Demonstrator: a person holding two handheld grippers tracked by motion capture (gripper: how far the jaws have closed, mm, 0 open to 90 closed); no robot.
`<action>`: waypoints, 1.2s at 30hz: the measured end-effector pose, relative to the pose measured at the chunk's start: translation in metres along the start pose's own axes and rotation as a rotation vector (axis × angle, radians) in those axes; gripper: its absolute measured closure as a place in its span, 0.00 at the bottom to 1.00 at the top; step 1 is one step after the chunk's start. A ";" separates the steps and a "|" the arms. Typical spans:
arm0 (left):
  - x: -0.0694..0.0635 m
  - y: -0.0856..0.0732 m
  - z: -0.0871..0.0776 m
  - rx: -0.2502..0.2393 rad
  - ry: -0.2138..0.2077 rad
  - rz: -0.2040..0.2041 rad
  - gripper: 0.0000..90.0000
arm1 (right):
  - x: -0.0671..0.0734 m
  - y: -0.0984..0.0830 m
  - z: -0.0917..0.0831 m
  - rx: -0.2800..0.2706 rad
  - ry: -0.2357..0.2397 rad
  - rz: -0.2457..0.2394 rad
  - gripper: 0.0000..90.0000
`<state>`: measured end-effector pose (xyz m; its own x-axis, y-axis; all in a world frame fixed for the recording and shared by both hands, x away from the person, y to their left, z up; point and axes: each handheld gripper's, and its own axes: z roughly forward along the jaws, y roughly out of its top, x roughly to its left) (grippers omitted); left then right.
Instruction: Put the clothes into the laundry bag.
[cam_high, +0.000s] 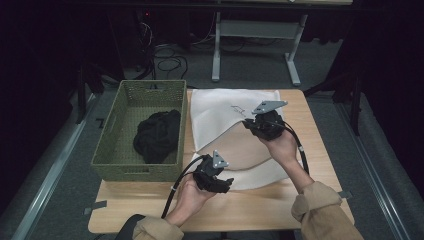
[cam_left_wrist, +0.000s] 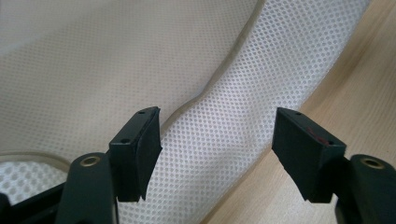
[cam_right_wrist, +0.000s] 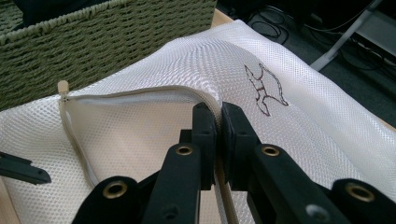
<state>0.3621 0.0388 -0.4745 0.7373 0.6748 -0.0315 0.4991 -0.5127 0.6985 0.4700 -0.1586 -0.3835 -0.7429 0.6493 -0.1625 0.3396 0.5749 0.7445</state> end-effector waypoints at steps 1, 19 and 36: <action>0.000 0.000 -0.001 -0.001 -0.005 -0.001 0.36 | 0.000 0.000 0.000 -0.002 0.001 -0.001 0.95; 0.019 0.003 -0.034 -0.079 0.008 -0.035 0.33 | -0.002 -0.004 0.002 0.002 0.002 -0.002 0.95; 0.041 0.011 -0.066 -0.171 0.040 -0.110 0.30 | -0.003 -0.007 0.002 -0.001 -0.002 0.013 0.95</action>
<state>0.3680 0.0960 -0.4204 0.6622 0.7440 -0.0890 0.4891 -0.3392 0.8036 0.4714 -0.1636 -0.3893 -0.7369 0.6582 -0.1540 0.3492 0.5658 0.7470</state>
